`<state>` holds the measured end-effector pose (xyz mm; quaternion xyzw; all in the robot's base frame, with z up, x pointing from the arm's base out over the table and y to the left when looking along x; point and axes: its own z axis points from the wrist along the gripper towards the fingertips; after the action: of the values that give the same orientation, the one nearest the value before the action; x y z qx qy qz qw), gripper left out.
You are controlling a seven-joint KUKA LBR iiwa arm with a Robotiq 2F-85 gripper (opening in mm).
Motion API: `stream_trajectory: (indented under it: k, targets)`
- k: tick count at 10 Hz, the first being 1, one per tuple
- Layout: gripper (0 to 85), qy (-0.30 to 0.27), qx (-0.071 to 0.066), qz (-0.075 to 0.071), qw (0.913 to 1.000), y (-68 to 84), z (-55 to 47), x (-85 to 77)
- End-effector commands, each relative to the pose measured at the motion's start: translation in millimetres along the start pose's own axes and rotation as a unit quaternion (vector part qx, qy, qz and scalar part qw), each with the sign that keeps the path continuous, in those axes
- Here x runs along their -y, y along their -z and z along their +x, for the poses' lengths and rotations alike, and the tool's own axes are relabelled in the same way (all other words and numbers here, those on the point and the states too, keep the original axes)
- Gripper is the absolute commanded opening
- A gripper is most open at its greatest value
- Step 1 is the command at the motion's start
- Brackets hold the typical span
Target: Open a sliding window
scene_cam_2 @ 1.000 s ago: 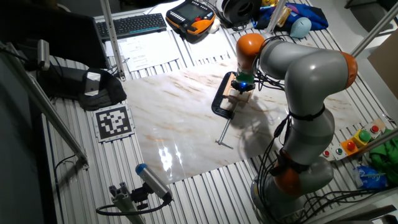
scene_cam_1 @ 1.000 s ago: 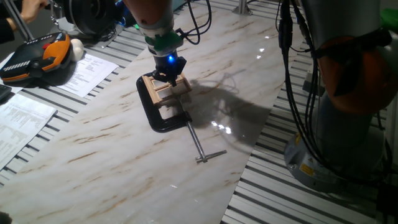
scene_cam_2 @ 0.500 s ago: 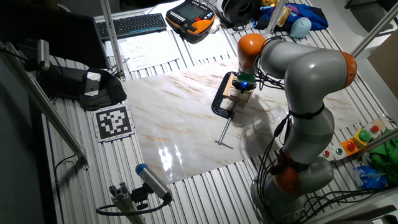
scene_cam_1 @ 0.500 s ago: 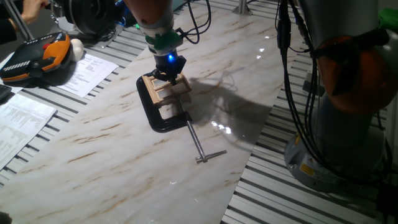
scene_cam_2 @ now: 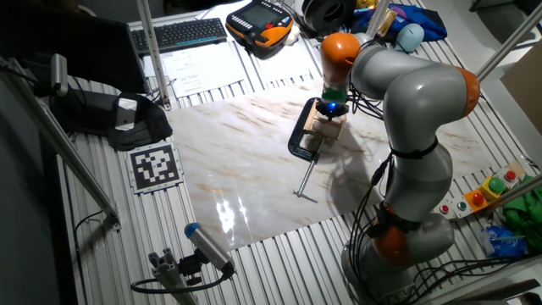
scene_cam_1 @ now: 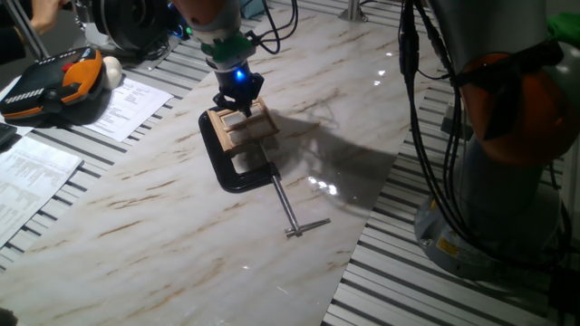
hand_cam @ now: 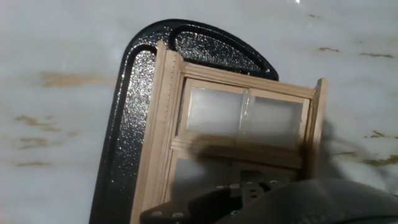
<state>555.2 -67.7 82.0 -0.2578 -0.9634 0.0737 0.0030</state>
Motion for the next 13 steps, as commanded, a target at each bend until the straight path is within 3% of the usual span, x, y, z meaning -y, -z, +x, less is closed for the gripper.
stream_trajectory:
  k: [1, 3, 9, 11, 12, 13]
  targets:
    - [0.0, 0.002, 0.002, -0.001, 1.0000, -0.7, -2.8, 1.2]
    - [0.0, 0.002, 0.010, -0.001, 0.9999, -0.5, -5.8, 0.5]
    - [0.0, 0.004, 0.014, 0.004, 0.9999, 3.6, -7.3, -2.8]
    - [0.0, 0.010, 0.029, 0.005, 0.9995, 4.9, -7.4, -3.3]
    - [0.0, 0.014, 0.034, 0.013, 0.9992, 7.0, -7.4, -3.7]
    - [0.0, 0.017, 0.033, 0.009, 0.9993, 7.8, -8.1, -6.3]
